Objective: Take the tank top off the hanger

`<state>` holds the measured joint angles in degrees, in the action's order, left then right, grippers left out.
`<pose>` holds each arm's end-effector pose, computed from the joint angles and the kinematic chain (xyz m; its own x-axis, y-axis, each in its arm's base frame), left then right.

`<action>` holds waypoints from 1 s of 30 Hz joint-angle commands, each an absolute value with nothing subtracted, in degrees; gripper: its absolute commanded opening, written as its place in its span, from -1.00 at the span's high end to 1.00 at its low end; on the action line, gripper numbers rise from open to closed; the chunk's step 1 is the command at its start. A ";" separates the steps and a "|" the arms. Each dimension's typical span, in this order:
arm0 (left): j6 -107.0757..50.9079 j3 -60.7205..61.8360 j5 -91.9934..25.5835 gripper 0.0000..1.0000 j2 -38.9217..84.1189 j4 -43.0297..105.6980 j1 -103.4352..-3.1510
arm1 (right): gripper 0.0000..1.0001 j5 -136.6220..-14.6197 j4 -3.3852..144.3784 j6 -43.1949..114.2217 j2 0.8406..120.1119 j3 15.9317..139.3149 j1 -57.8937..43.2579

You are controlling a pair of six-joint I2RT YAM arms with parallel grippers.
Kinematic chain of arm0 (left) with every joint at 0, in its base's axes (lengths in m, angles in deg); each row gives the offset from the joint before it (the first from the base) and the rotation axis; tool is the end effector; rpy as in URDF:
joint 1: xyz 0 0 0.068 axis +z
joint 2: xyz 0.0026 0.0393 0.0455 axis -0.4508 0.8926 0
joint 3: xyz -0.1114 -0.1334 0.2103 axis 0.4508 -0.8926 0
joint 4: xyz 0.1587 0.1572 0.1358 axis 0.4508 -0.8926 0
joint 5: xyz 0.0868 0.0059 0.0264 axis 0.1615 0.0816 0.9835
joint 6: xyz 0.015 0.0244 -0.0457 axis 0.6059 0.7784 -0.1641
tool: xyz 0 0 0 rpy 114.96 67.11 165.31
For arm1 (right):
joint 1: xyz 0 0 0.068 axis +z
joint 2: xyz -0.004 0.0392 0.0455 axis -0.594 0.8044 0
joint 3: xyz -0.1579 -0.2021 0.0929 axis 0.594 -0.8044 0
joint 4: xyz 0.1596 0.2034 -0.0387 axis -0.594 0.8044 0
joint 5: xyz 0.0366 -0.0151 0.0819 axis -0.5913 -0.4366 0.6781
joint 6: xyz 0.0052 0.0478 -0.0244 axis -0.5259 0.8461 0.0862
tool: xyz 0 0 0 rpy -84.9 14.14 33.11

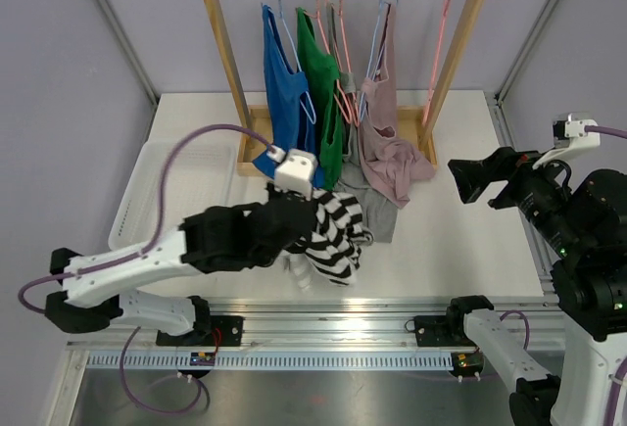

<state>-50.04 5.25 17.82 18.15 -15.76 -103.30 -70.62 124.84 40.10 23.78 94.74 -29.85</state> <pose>0.0816 -0.2366 0.3848 -0.4491 0.1334 -0.8835 0.4114 0.9086 -0.0720 0.0561 0.0144 0.5086 -0.1764 0.1738 -0.9689 -0.2991 0.9283 0.2209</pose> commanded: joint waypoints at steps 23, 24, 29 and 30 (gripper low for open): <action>-32.41 23.76 -1.27 1.00 18.64 -27.02 -25.14 | -0.99 -56.38 102.88 47.23 33.97 90.85 -29.85; -32.41 23.23 -2.00 1.00 19.17 -26.76 -24.78 | -0.99 -55.24 101.82 48.37 35.63 91.11 -29.85; -33.11 20.06 -2.44 0.53 22.34 -26.75 -23.37 | -0.99 -51.53 99.43 54.62 44.86 98.74 -29.77; -33.38 19.45 -2.70 0.36 22.86 -26.93 -23.19 | -0.99 -51.88 99.43 54.80 47.92 100.15 -29.77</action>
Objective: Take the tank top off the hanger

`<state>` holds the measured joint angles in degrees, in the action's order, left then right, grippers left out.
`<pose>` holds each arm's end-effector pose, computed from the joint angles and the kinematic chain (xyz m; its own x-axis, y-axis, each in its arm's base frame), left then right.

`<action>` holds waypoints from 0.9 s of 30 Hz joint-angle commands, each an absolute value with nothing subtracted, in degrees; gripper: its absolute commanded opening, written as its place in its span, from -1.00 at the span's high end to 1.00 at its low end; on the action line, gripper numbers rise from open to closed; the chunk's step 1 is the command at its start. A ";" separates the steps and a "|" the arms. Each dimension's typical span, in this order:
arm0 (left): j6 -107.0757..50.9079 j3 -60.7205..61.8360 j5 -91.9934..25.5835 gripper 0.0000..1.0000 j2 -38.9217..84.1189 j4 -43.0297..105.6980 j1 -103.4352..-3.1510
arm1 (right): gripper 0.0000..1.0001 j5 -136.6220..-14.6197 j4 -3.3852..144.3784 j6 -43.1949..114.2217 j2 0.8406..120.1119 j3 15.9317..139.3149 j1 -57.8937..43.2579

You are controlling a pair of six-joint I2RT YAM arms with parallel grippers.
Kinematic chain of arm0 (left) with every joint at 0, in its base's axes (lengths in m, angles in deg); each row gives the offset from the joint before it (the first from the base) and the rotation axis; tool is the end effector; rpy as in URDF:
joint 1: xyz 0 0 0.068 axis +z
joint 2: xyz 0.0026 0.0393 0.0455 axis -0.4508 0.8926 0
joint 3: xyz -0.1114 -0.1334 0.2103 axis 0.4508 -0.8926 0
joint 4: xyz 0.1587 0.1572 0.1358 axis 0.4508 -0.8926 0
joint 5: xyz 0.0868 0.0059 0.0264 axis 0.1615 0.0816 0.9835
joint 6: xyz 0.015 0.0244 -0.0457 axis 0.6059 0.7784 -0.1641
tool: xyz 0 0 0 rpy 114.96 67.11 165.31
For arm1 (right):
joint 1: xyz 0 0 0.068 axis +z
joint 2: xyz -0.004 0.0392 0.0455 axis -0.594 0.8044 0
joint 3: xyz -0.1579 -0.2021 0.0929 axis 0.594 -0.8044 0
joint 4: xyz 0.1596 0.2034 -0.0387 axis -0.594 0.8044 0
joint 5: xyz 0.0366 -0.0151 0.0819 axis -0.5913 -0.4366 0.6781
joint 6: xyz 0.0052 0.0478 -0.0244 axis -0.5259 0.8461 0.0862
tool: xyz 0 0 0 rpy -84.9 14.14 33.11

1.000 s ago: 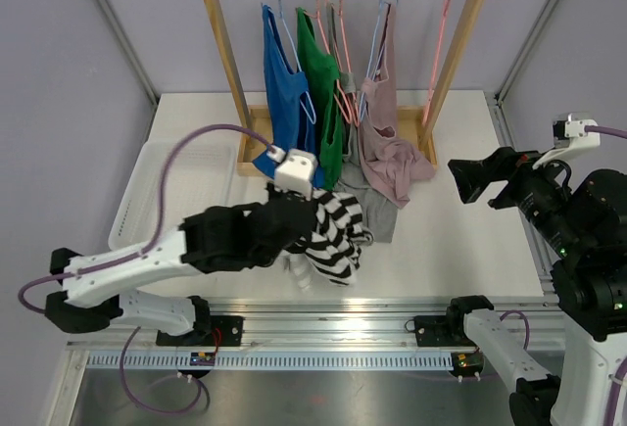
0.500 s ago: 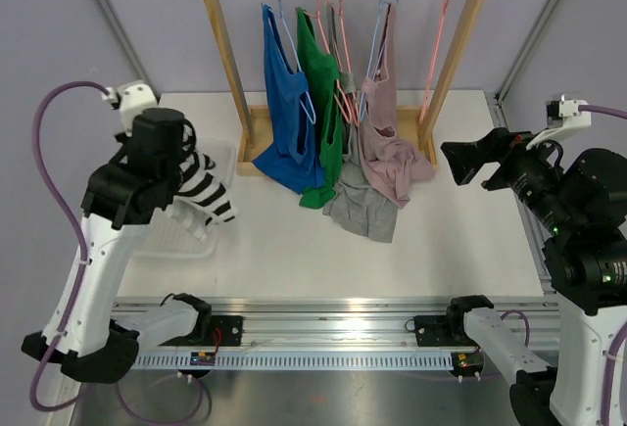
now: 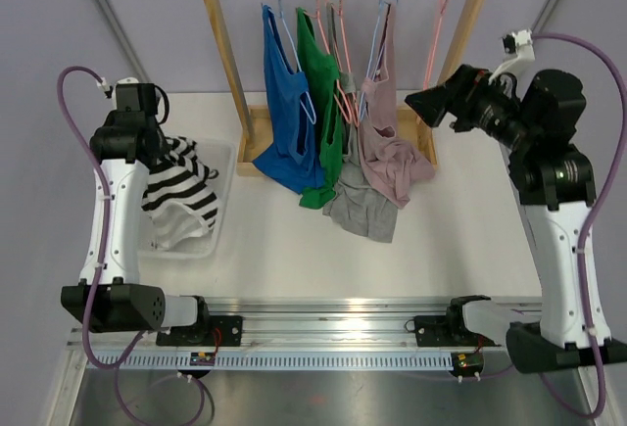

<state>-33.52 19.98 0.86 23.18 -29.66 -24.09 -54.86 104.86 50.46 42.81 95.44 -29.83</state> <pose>0.2521 0.0274 0.4206 -0.5499 -0.2897 -0.7834 -0.5436 0.8362 0.0724 0.1857 0.0387 0.5151 -0.2913 0.2945 -0.9102 -0.4997 0.7645 0.4073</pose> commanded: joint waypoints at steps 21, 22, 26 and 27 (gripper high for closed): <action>-30.92 7.93 -16.95 -0.98 1.34 -28.42 -30.22 | -0.54 -110.23 124.23 41.01 90.05 152.11 -5.51; -30.92 7.67 -16.68 -0.98 0.99 -28.34 -31.44 | -0.41 -110.68 124.04 40.48 90.31 151.76 -5.59; -30.65 6.35 -16.42 -0.98 0.80 -28.08 -33.47 | -0.01 -112.09 124.31 38.98 90.40 151.32 -5.51; -30.57 6.00 -16.42 -0.98 0.89 -27.81 -33.82 | 0.10 -112.52 124.13 38.46 89.79 150.62 -5.59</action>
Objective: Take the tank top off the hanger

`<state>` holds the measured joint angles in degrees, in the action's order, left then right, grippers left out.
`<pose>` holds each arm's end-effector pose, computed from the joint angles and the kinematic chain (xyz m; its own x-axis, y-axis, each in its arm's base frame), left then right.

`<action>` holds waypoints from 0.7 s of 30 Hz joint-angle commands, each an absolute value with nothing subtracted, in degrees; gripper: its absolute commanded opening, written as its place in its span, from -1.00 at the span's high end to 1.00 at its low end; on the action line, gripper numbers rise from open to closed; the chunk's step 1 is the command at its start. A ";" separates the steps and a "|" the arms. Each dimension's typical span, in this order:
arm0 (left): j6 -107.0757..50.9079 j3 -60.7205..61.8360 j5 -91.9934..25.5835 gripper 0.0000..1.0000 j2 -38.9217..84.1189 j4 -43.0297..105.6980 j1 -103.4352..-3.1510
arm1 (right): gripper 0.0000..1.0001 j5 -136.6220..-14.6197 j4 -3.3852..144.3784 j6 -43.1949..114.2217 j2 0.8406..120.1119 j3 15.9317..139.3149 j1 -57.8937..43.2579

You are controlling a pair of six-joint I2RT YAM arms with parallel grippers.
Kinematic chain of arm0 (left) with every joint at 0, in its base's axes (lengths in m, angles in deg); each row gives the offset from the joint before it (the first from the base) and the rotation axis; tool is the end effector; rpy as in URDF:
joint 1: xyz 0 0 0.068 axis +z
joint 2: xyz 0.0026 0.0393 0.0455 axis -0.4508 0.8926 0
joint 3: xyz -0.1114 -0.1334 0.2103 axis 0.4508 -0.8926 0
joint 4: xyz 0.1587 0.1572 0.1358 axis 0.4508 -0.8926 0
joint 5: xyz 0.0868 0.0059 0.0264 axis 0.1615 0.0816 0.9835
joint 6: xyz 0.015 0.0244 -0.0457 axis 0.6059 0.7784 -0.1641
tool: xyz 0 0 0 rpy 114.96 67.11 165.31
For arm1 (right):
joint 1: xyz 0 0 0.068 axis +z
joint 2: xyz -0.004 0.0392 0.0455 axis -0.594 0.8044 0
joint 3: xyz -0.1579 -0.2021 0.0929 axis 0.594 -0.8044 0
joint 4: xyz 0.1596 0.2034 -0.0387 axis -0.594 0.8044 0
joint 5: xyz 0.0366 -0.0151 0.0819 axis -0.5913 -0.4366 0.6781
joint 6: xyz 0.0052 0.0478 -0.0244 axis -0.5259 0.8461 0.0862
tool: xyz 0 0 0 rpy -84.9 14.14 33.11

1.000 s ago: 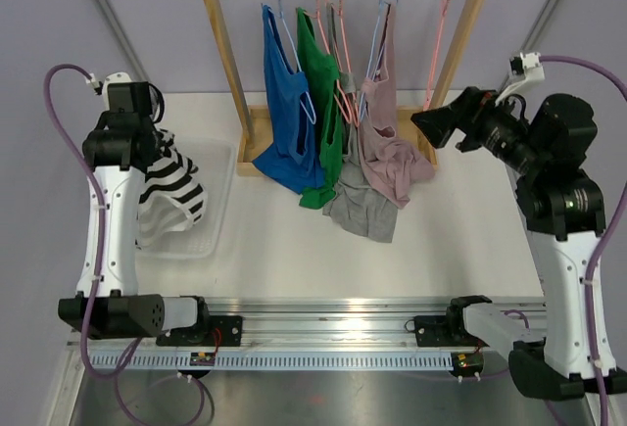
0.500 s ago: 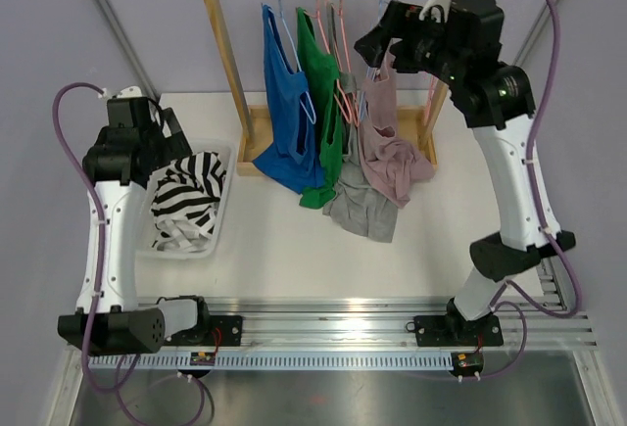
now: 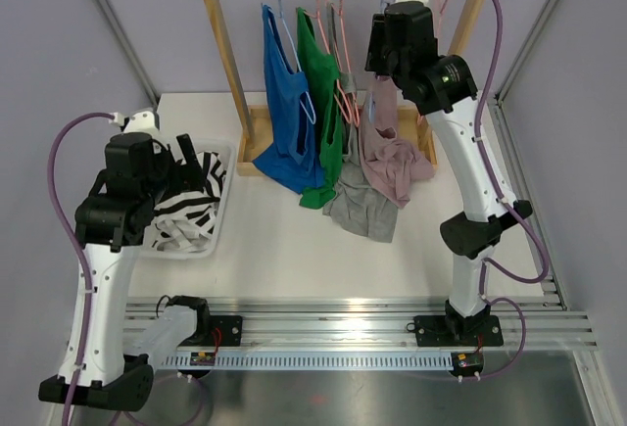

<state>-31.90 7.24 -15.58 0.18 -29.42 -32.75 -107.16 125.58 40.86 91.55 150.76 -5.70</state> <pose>0.1469 -0.0095 0.4260 -0.5104 -0.2101 -0.8339 -0.1753 0.9748 -0.1382 0.3350 0.1825 0.5174 -0.3036 0.0435 -0.9518 -0.0761 0.9947 0.0698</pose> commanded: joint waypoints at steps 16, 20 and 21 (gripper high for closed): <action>-34.51 3.72 -17.46 -0.98 -0.94 -26.32 -46.37 | 1.00 -111.04 121.49 32.13 83.37 148.76 -6.21; -37.24 -0.41 -16.78 -0.98 -4.01 -21.58 -53.15 | 1.00 -109.89 120.53 30.81 82.58 150.35 -6.30; -37.86 -2.07 -16.68 -0.98 -4.64 -19.57 -54.03 | 1.00 -109.89 119.66 30.63 81.88 149.91 -6.30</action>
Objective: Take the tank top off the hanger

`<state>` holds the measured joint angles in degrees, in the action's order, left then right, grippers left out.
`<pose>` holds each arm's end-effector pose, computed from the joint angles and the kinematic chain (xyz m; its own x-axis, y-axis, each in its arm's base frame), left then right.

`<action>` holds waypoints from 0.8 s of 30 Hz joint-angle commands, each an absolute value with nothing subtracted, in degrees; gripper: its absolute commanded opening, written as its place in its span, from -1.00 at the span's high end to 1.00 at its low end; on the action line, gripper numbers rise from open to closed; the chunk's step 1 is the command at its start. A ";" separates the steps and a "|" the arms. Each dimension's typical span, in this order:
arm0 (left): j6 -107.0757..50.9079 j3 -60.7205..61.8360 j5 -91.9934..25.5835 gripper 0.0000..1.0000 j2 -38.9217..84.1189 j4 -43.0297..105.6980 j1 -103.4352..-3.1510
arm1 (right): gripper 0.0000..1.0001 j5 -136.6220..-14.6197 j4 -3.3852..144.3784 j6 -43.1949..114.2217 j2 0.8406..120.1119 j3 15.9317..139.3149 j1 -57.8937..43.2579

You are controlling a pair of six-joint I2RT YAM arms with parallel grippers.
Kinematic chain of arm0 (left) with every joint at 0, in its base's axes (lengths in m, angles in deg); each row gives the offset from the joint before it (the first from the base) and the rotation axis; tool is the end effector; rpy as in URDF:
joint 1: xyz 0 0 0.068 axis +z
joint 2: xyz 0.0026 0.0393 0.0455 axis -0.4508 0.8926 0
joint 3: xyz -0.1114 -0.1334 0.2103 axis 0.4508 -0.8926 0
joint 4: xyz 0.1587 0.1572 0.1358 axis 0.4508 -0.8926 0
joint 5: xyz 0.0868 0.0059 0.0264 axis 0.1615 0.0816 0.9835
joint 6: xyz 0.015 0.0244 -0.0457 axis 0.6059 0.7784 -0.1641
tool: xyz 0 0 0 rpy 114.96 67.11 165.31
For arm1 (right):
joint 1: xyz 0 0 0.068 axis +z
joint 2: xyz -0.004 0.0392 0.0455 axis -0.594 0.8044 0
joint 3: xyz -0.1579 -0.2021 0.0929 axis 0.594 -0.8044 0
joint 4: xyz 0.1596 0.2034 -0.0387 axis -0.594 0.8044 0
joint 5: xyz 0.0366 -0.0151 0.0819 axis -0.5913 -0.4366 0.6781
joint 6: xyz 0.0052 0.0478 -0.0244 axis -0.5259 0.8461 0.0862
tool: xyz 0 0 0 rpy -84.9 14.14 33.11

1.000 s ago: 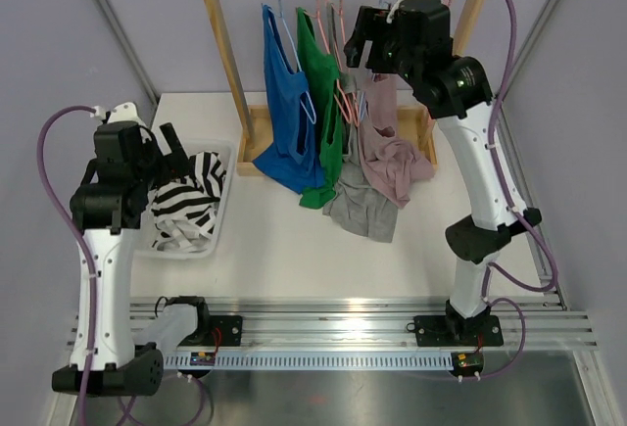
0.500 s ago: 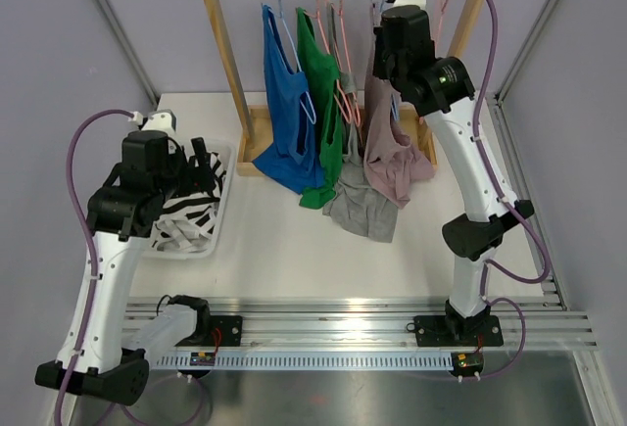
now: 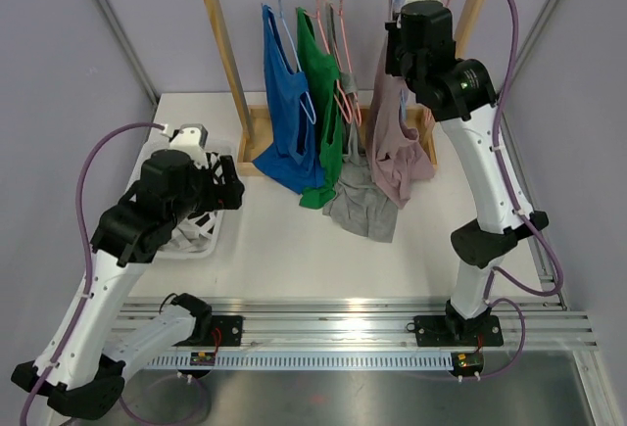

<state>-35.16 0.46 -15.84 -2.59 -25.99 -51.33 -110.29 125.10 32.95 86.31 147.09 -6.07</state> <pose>0.1363 -0.0560 0.4032 -0.5668 -0.0884 -0.8191 0.1147 0.9761 -0.1847 0.3131 0.1648 0.5337 -0.2574 -0.0743 -0.9635 -0.0566 0.9965 -0.0617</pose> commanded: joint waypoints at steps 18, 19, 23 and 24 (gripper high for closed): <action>-39.71 -3.67 -16.95 -0.98 -6.84 1.97 -75.55 | 1.00 -90.49 123.69 39.59 56.41 122.62 -6.56; -38.92 -3.67 -15.99 -0.98 -6.49 3.72 -76.79 | 1.00 -89.34 123.78 39.95 54.39 120.23 -6.56; -36.81 -2.18 -12.03 -0.98 -3.16 12.59 -83.21 | 1.00 -83.46 127.28 41.96 43.06 109.68 -6.56; -36.02 -1.92 -11.50 -0.98 -2.37 14.53 -85.66 | 1.00 -81.61 127.90 42.06 41.20 108.00 -6.56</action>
